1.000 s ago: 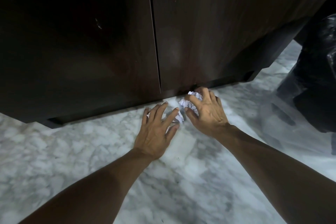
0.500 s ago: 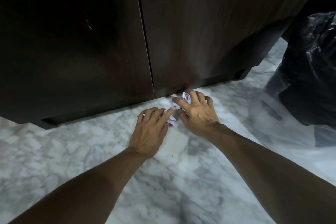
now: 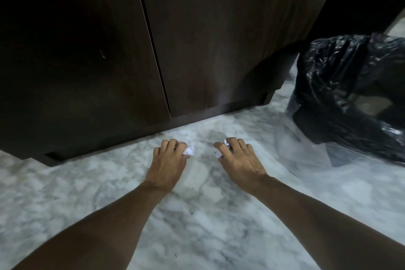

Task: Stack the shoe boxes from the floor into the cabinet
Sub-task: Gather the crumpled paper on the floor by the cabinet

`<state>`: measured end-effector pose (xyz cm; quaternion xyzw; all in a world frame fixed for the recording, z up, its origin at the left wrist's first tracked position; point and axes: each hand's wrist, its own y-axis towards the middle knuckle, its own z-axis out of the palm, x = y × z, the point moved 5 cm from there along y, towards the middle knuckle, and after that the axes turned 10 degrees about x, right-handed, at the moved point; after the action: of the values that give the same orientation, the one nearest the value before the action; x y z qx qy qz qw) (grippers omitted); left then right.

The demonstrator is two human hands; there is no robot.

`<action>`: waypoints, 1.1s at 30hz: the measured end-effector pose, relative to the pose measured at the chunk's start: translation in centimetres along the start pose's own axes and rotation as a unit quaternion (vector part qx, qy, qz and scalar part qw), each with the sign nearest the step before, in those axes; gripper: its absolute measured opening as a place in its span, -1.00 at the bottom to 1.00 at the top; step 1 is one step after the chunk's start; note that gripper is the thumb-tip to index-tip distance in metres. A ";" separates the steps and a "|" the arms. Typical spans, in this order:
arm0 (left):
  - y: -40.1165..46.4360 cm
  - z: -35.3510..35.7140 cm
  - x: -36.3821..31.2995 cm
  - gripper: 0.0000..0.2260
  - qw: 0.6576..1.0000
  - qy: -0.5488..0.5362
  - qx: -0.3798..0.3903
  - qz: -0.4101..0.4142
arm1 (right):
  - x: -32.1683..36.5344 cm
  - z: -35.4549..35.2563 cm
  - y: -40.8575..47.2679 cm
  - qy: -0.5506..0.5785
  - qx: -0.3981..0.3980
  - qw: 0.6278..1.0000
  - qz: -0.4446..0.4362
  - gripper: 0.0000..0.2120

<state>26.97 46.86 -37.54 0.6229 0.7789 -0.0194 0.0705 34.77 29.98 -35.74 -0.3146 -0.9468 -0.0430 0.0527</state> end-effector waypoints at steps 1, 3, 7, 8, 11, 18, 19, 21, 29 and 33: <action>-0.3 -0.3 -0.2 -0.83 1.000 0.015 0.002 0.010 | 0.0 -0.4 -0.4 0.005 0.001 1.000 0.000 -0.68; -1.0 -0.8 -0.7 -0.86 0.998 0.043 -0.001 0.034 | 0.0 -1.5 -1.2 0.011 0.007 1.000 -0.004 -0.66; -1.5 -3.5 -2.4 -0.74 0.998 0.032 -0.016 0.053 | -0.3 -5.2 -1.8 0.022 0.002 1.000 0.009 -0.65; -1.3 -4.6 -3.0 -0.72 0.998 0.017 -0.023 0.054 | -0.3 -6.5 -1.9 0.029 -0.007 0.999 0.014 -0.64; -0.7 -7.9 -4.6 -0.81 0.998 -0.011 -0.052 0.046 | 0.3 -11.0 -2.1 0.041 -0.052 0.998 0.018 -0.62; 0.2 -15.6 -8.8 -0.85 0.986 -0.092 -0.134 0.045 | 0.8 -20.1 -4.5 0.052 -0.144 0.988 0.028 -0.62; 0.3 -16.5 -9.7 -0.86 0.983 -0.104 -0.146 0.051 | 0.6 -21.4 -4.9 0.059 -0.155 0.986 0.031 -0.61; 0.6 -18.0 -11.8 -0.87 0.976 -0.130 -0.164 0.067 | -0.4 -23.8 -5.9 0.078 -0.186 0.978 0.044 -0.61; 1.9 -22.0 -20.6 -0.85 0.934 -0.249 -0.224 0.128 | -7.5 -28.6 -10.1 0.130 -0.270 0.940 0.163 -0.64; 3.2 -23.1 -25.2 -0.83 0.922 -0.285 -0.224 0.139 | -11.0 -29.0 -11.9 0.165 -0.294 0.916 0.218 -0.63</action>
<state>33.49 25.94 -11.18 0.6613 0.6155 -0.0111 0.4287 38.51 10.67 -9.02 -0.5029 -0.7772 -0.3583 0.1215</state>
